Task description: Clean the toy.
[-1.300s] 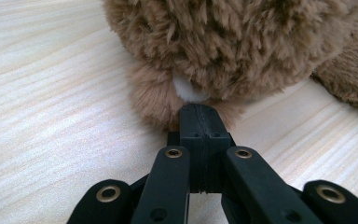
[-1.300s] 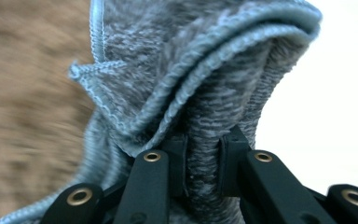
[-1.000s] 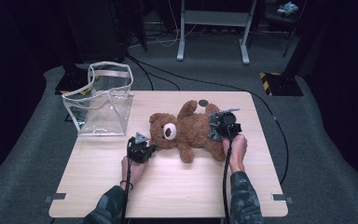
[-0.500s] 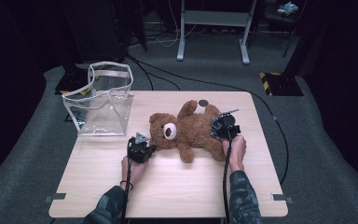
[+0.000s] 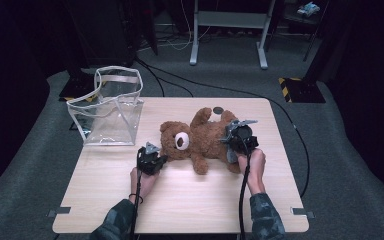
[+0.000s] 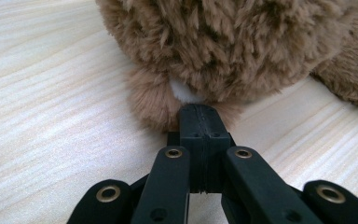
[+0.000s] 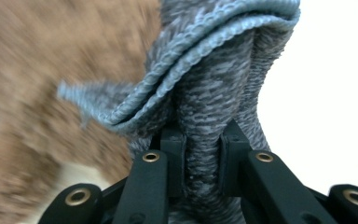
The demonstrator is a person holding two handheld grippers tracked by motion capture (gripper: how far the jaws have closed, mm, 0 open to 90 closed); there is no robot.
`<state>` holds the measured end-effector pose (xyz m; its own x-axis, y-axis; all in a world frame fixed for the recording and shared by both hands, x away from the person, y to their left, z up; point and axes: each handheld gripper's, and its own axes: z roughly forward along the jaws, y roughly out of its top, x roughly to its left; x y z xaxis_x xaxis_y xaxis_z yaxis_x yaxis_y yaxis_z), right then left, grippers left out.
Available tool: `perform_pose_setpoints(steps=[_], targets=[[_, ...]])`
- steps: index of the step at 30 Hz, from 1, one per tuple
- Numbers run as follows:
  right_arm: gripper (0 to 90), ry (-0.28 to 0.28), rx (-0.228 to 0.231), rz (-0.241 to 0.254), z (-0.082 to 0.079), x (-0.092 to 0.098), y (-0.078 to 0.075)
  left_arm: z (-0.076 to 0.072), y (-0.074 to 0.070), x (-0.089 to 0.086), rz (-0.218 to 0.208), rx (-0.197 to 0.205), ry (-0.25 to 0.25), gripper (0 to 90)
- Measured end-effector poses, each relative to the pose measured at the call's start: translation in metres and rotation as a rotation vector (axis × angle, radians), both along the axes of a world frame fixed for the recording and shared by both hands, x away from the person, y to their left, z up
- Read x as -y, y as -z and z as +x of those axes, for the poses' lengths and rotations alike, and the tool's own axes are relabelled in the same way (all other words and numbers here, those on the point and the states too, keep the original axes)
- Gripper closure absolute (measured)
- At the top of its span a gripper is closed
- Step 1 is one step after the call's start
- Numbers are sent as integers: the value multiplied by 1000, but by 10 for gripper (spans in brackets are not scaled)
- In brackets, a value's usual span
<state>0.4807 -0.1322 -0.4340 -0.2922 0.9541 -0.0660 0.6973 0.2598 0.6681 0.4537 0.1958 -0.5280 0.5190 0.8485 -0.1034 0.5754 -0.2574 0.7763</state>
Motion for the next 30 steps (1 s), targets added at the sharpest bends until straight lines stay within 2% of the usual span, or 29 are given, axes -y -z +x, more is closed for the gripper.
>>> perform_pose_setpoints(steps=[1, 4, 7, 8, 10, 14, 15, 17, 18, 20, 22, 24, 26, 29, 30], targets=[[766, 4, -29, -13, 1, 2, 8, 0, 0, 0, -3, 3, 0, 899], [767, 31, -41, -26, 1, 9, 23, 0, 0, 0, -4, 3, 0, 899], [767, 53, -63, -46, 0, 16, 28, 0, 0, 0, -4, 3, -1, 899], [768, 69, -97, -92, 0, 24, 35, 0, 0, 0, -4, 3, -1, 899], [767, 81, -119, -110, -1, 33, 38, 0, 0, 0, -5, 3, -1, 899], [766, 91, -87, -81, -8, 42, 28, 0, 0, 0, -5, 3, -1, 899], [764, 88, -36, -32, -13, 41, 13, 0, 0, 0, 0, 1, 0, 899], [764, 64, 12, 7, -18, 34, -3, 0, 0, 0, 2, 1, 0, 899], [763, 38, 20, 26, -19, 29, -8, 0, 0, 0, 5, 0, 2, 899], [763, 4, 29, 19, -21, 16, -14, 0, 0, 0, 6, 1, 2, 899], [763, -24, 11, -26, -20, 4, -8, 0, 0, 0, 6, 1, 2, 899], [764, -22, -12, -55, -18, 0, 4, 0, 0, 0, 4, 0, 2, 899], [765, -11, -17, -64, -19, 4, 14, 0, 0, 0, 4, -1, 2, 899], [766, 14, -17, -41, -23, 14, 20, 0, 0, 0, 5, 0, 2, 899], [766, 26, -20, -47, -24, 18, 22, 0, 0, 0, 4, 0, 2, 899]])
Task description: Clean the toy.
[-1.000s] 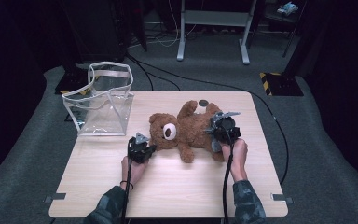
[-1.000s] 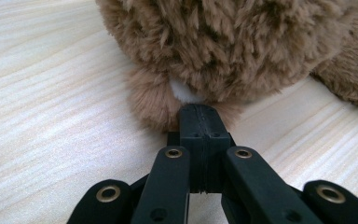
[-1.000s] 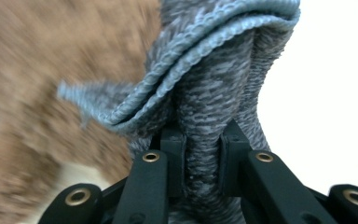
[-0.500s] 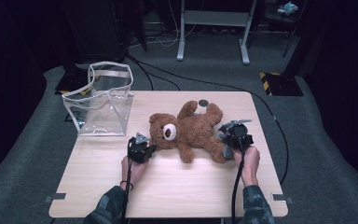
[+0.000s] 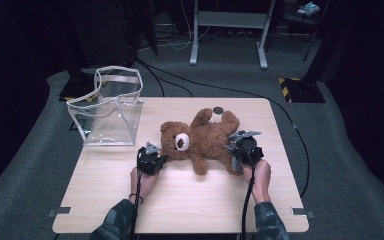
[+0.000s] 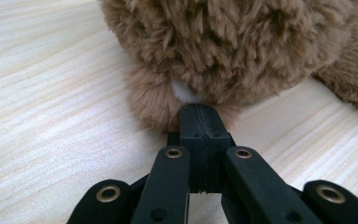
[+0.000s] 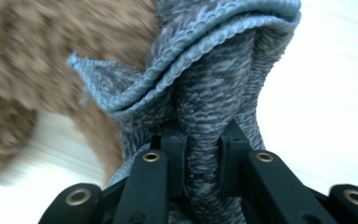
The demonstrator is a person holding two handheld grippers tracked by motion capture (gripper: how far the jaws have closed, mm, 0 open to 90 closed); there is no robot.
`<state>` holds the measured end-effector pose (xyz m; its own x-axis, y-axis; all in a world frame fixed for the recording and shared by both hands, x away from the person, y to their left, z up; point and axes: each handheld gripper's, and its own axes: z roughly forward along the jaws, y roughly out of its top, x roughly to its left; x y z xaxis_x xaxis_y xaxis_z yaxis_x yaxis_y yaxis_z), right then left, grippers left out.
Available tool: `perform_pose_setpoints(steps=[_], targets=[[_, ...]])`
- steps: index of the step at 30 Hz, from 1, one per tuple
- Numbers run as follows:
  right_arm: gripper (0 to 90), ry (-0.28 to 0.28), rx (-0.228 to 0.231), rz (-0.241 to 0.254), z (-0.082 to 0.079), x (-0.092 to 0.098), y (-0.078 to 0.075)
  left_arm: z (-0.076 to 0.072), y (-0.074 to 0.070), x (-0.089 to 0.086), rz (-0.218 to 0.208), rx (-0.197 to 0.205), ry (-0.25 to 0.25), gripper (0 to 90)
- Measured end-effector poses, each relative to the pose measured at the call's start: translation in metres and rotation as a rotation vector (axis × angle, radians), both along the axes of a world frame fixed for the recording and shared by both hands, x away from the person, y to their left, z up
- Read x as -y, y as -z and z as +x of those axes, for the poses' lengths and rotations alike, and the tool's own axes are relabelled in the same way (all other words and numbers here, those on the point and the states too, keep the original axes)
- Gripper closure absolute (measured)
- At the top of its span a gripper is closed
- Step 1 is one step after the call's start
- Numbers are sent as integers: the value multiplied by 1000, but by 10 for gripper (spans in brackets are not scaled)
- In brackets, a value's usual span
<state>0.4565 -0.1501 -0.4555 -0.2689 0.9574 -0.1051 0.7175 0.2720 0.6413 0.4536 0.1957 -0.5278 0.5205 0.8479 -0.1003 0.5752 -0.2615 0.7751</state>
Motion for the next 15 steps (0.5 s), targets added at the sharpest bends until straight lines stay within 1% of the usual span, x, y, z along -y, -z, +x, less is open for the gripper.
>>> perform_pose_setpoints(steps=[1, 2, 4, 5, 6, 7, 8, 9, 10, 12, 15], targets=[[766, 5, -6, 0, -1, 3, 2, 0, 0, 0, 0, 2, -1, 899], [767, 17, -9, -10, -2, 7, 4, 0, 0, 0, 0, 1, 0, 899], [766, 38, -43, -50, -4, 13, 9, 0, 0, 0, -1, 1, -1, 899], [766, 42, -59, -50, -5, 17, 14, 0, 0, 0, -1, 2, -2, 899], [766, 42, -59, -50, -5, 17, 14, 0, 0, 0, -1, 2, -2, 899], [765, 56, -72, -42, -7, 24, 19, 0, 0, 0, 0, 2, -1, 899], [765, 58, -64, -22, -9, 26, 18, 0, 0, 0, -1, 2, -1, 899], [765, 61, -46, -6, -11, 25, 14, 0, 0, 0, 0, 2, -1, 899], [765, 50, -18, 1, -12, 24, 9, 0, 0, 0, 1, 1, 1, 899], [764, 36, 10, 35, -15, 18, -2, 0, 0, 0, 1, 1, 0, 899], [762, -32, 68, 71, -19, 1, -19, 0, 0, 0, 1, 1, 0, 899]])
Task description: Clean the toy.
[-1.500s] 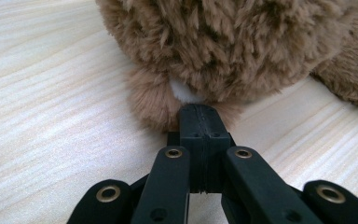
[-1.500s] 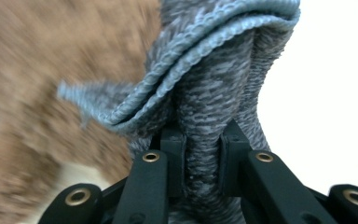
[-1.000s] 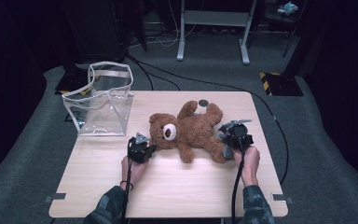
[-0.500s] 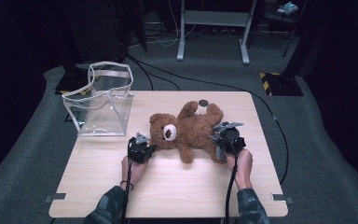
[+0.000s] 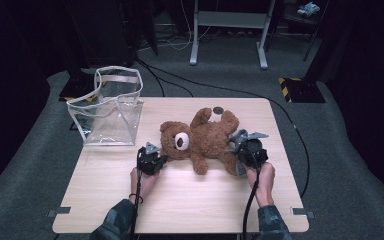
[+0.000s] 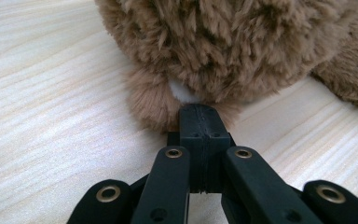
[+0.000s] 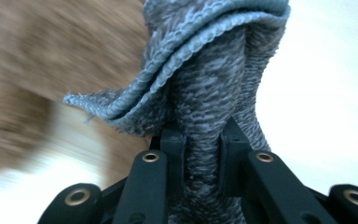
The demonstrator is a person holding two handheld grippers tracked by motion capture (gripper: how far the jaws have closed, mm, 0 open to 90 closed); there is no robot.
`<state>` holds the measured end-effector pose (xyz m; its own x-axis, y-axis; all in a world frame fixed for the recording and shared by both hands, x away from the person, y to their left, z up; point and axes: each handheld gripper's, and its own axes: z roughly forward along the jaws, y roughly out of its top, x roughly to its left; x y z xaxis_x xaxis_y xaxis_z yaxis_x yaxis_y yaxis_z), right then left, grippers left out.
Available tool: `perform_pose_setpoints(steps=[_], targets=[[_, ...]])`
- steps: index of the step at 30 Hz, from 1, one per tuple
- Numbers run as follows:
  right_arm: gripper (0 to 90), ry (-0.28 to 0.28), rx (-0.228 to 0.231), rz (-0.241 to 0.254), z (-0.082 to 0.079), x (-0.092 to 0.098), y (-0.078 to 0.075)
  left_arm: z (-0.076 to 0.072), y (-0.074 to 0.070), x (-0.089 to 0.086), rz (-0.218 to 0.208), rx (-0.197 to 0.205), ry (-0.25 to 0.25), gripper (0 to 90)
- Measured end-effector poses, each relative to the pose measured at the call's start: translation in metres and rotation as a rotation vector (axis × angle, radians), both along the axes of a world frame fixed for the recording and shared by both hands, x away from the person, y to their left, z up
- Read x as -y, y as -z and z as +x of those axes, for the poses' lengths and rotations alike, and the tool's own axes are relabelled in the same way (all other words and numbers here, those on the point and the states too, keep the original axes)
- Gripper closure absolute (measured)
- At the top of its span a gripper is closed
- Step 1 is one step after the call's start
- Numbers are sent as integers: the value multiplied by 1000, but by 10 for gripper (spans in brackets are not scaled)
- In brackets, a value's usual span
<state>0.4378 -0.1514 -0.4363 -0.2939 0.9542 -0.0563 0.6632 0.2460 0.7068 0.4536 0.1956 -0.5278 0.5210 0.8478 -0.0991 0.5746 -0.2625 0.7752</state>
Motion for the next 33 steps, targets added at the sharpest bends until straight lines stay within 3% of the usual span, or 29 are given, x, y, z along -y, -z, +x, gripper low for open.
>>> perform_pose_setpoints(steps=[5, 7, 10, 14, 23, 27, 29, 33], targets=[[759, -97, 31, 36, -3, -28, -12, 0, 0, 0, -4, 2, -3, 899], [757, -120, 29, 30, -2, -35, -9, 0, 0, 0, -5, 1, -3, 899], [757, -126, -14, 19, 0, -41, 5, 0, 0, 0, -4, 1, -2, 899], [761, -107, -37, -4, -3, -33, 22, 0, 0, 0, -5, 1, -2, 899], [762, 16, -43, -65, -17, 2, 28, 0, 0, 0, -4, 1, -2, 899], [759, -22, 6, -37, -24, -5, 20, 0, 0, 0, -4, 1, -3, 899], [759, -82, 38, -10, -27, -18, 15, 0, 0, 0, 1, 0, 1, 899], [758, -167, 31, -23, -20, -50, 17, 0, 0, 0, -1, 0, 0, 899]])
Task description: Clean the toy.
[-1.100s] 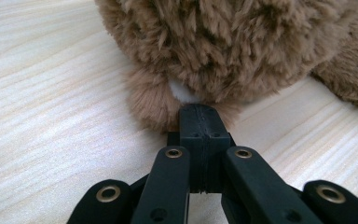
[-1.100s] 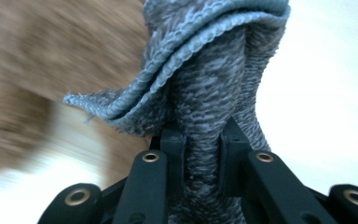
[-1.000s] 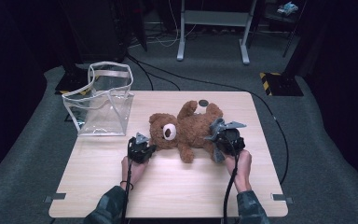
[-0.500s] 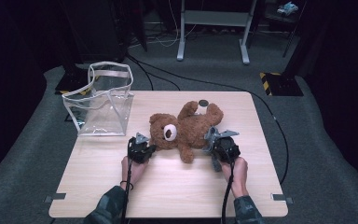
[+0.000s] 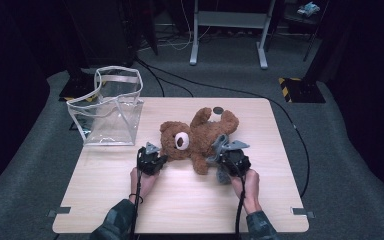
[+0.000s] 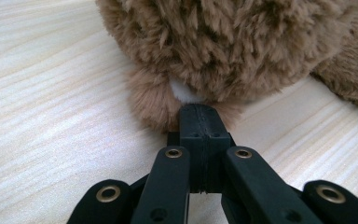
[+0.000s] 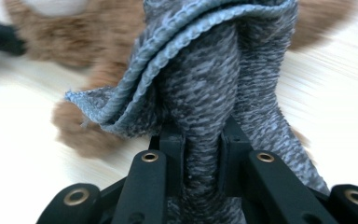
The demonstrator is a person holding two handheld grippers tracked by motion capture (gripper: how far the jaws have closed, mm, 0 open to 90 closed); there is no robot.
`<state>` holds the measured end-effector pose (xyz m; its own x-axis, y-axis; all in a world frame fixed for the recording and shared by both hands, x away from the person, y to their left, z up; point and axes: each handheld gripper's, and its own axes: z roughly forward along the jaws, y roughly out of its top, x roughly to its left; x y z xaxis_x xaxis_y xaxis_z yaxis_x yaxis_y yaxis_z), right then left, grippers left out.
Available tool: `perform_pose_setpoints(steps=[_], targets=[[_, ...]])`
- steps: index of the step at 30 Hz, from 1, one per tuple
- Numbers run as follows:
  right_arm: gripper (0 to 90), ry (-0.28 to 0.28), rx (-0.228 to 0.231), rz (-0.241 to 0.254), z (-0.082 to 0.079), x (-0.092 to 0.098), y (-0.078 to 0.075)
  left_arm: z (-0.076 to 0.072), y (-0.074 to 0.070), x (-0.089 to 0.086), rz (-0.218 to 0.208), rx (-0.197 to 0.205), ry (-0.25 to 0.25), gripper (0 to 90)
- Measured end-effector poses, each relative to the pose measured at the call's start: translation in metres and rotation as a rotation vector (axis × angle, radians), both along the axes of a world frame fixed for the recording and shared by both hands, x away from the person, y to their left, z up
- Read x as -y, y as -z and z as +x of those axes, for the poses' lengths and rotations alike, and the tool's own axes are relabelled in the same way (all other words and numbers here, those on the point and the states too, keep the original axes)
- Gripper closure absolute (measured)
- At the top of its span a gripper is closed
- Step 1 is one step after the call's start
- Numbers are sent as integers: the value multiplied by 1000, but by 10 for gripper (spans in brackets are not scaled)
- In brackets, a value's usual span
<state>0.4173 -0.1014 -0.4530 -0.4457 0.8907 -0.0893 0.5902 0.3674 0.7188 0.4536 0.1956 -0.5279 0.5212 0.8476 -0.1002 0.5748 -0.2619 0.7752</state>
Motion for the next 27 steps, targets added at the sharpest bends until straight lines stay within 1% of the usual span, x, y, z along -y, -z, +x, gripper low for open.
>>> perform_pose_setpoints(steps=[1, 2, 3, 4, 5, 6, 7, 8, 10, 11, 13, 14, 16, 17, 18, 19, 20, 21, 22, 23, 24, 25, 26, 27], targets=[[758, -5, -15, -27, 3, -5, 4, 0, 0, 0, 0, 1, -1, 899], [759, 1, -27, -46, 7, -6, 8, 0, 0, 0, -2, 1, -1, 899], [760, 11, -30, -44, 10, -4, 13, 0, 0, 0, -2, 1, -1, 899], [760, 11, -30, -44, 10, -4, 13, 0, 0, 0, -2, 1, -1, 899], [763, 40, -56, -30, 10, 9, 19, 0, 0, 0, -8, 2, -2, 899], [764, 48, -54, -34, 9, 15, 22, 0, 0, 0, -9, 2, -2, 899], [764, 48, -54, -34, 9, 15, 22, 0, 0, 0, -9, 2, -2, 899], [765, 83, -69, -36, 4, 28, 26, 0, 0, 0, -8, 2, -2, 899], [764, 120, -78, -45, 0, 41, 28, 0, 0, 0, -9, 2, -2, 899], [763, 136, -81, -35, -2, 47, 29, 0, 0, 0, -5, 1, -3, 899], [763, 139, -75, -24, -5, 54, 27, 0, 0, 0, -5, 1, -2, 899], [762, 136, -70, -10, -7, 53, 25, 0, 0, 0, -4, 1, -3, 899], [761, 103, -47, -13, -9, 44, 18, 0, 0, 0, -3, 2, -3, 899], [761, 103, -47, -13, -9, 44, 18, 0, 0, 0, -3, 2, -2, 899], [760, 47, -35, -2, -9, 29, 12, 0, 0, 0, 2, 0, 1, 899], [760, 24, -34, -5, -8, 20, 11, 0, 0, 0, 2, 1, 1, 899], [760, 6, -35, -18, -5, 11, 11, 0, 0, 0, 2, 0, 1, 899], [760, -15, -41, -45, -1, 3, 13, 0, 0, 0, 2, 1, 0, 899], [760, -19, -37, -64, 3, -1, 17, 0, 0, 0, 2, 1, 1, 899], [760, -19, -37, -64, 3, -1, 17, 0, 0, 0, 2, 1, 1, 899], [761, -15, -51, -69, 7, -3, 20, 0, 0, 0, 1, 0, 0, 899], [763, 1, -59, -56, 11, 2, 25, 0, 0, 0, -2, 2, -4, 899], [763, 1, -59, -56, 11, 2, 25, 0, 0, 0, -2, 2, -4, 899], [764, 8, -68, -53, 11, 7, 26, 0, 0, 0, -2, 2, -4, 899]])
